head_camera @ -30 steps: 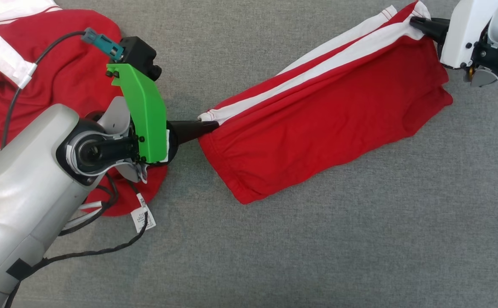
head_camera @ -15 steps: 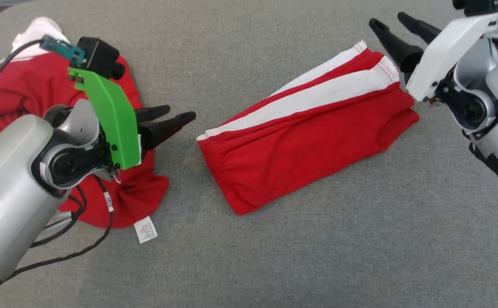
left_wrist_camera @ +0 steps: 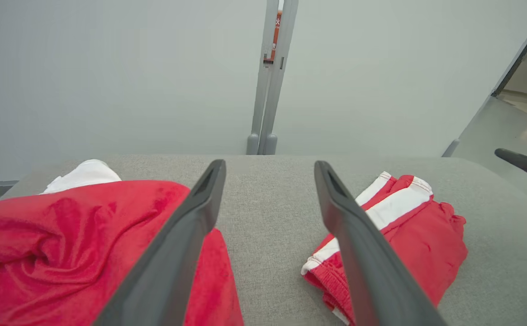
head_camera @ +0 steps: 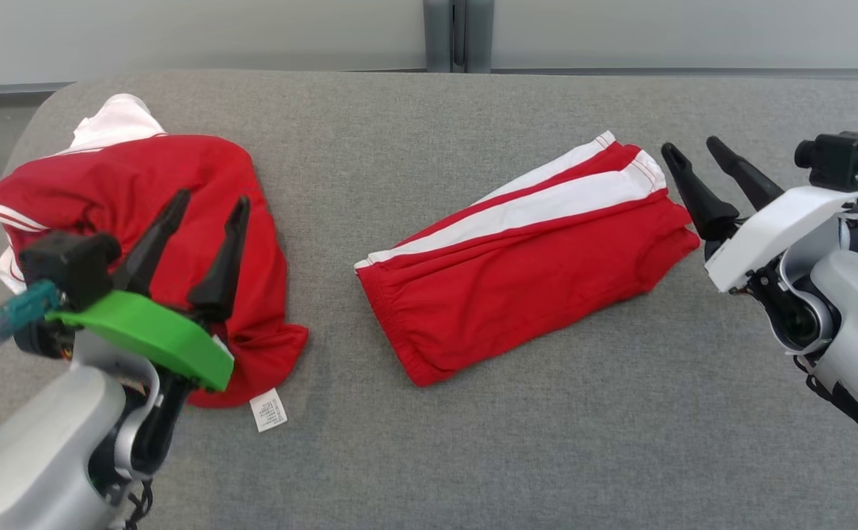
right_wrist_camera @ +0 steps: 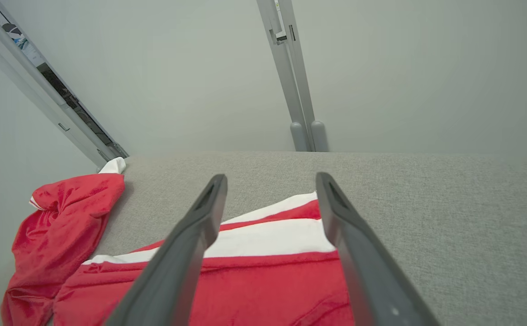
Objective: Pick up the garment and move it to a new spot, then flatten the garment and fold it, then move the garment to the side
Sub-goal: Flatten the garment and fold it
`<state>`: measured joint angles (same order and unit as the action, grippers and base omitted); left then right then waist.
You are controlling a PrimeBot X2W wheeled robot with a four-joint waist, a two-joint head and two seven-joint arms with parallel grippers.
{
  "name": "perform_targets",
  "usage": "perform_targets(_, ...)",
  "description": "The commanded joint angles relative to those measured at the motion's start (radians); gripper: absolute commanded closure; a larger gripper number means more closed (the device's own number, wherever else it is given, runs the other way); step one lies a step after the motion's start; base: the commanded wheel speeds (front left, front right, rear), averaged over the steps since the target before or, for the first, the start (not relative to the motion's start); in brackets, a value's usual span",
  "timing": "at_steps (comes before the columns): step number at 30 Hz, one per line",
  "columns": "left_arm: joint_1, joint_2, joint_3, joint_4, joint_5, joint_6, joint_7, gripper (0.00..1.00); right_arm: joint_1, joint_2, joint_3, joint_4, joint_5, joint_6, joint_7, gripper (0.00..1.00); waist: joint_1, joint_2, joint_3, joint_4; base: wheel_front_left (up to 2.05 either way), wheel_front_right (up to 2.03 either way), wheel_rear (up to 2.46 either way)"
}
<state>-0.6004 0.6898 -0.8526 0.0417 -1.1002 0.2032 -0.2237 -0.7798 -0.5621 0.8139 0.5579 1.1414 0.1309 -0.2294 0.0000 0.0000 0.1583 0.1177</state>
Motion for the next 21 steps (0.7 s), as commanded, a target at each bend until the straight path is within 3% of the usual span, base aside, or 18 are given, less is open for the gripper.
perform_targets(1, 0.042, -0.007, 0.012, -0.001, 0.015, 0.014, -0.019, 0.00, 0.016, -0.010, 0.000, 0.015, 0.005, 0.000, -0.011, 0.00, 0.0000, 0.0000, -0.002, 0.010, 0.00, 0.00, 0.00)
perform_targets(4, 0.125, -0.043, 0.061, -0.012, 0.047, 0.034, -0.040, 0.00, 0.019, -0.014, 0.005, 0.051, 0.017, 0.000, -0.017, 0.00, 0.0000, 0.0000, 0.008, 0.027, 0.00, 0.00, 0.00)
perform_targets(6, 0.198, -0.109, 0.164, -0.039, 0.105, 0.029, -0.042, 0.00, 0.000, -0.021, 0.010, 0.087, 0.034, 0.000, -0.015, 0.00, 0.0000, 0.0000, 0.030, 0.047, 0.00, 0.00, 0.00)
perform_targets(15, 0.372, -0.311, 0.383, -0.045, 0.411, -0.057, -0.042, 0.00, -0.106, -0.035, 0.070, 0.274, 0.061, 0.000, 0.109, 0.00, 0.0000, 0.0000, 0.117, 0.133, 0.00, 0.00, 0.00)
perform_targets(21, 0.419, -0.412, 0.461, -0.006, 0.513, -0.127, -0.042, 0.00, -0.133, -0.034, 0.098, 0.376, 0.120, 0.000, 0.251, 0.00, 0.0000, 0.0000, 0.136, 0.184, 0.00, 0.00, 0.00)
